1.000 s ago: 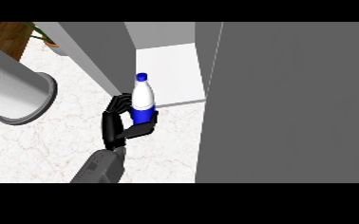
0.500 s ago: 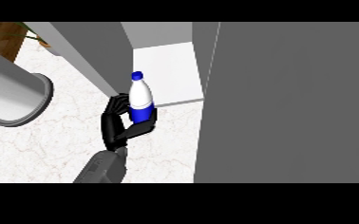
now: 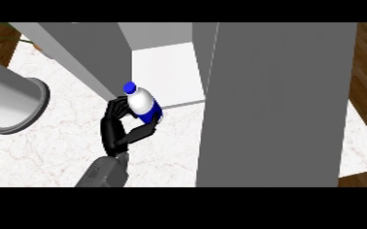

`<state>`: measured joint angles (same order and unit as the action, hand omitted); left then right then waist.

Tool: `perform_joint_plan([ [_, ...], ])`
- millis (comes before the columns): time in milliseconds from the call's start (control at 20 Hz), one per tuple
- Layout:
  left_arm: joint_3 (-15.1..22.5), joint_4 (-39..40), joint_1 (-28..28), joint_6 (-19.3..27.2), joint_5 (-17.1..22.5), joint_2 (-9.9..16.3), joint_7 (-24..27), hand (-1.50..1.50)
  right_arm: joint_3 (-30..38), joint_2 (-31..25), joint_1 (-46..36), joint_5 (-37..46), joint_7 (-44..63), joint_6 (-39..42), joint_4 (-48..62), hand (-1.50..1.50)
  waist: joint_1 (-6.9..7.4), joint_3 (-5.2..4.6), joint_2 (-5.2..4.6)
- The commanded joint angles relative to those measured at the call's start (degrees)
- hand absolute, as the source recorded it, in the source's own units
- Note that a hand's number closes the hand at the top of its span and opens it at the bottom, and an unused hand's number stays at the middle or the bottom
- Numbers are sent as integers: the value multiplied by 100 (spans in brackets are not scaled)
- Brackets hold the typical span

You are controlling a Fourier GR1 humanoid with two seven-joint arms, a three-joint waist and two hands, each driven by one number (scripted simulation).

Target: Pick up the bottled water, place it into the cabinet and close the cabinet

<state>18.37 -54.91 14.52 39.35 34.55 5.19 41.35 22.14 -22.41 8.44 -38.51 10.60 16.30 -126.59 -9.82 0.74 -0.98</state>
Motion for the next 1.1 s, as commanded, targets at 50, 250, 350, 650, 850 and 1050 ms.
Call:
perform_joint_plan([
  [50, -44, 495, 1557, -122, 75, -146, -690, -150, -24, -9, -82, -34, -14, 33, 85, -150, -225, -93, -154],
  [250, -50, 363, 1591, -118, 146, -4, -810, -150, -28, -15, -100, -111, 7, 46, 57, -150, -244, -91, -124],
  [350, 51, 373, 1650, 7, 111, -113, -819, -150, -7, -8, -47, -121, 6, 80, 151, -150, -235, -81, -115],
  [650, -205, 1389, 2746, -239, 145, 129, -1193, -150, 224, -130, -31, -246, -36, 187, 134, -150, -257, -88, -167],
  [850, -150, 2134, 3493, -447, -43, 56, -1185, -150, 176, -81, -33, -170, -106, 244, 138, -150, -145, -87, -193],
  [1050, 20, 2651, 4010, -940, -231, -62, -1112, -150, 360, -210, -93, -252, -67, 242, 290, -150, -71, -85, -203],
])
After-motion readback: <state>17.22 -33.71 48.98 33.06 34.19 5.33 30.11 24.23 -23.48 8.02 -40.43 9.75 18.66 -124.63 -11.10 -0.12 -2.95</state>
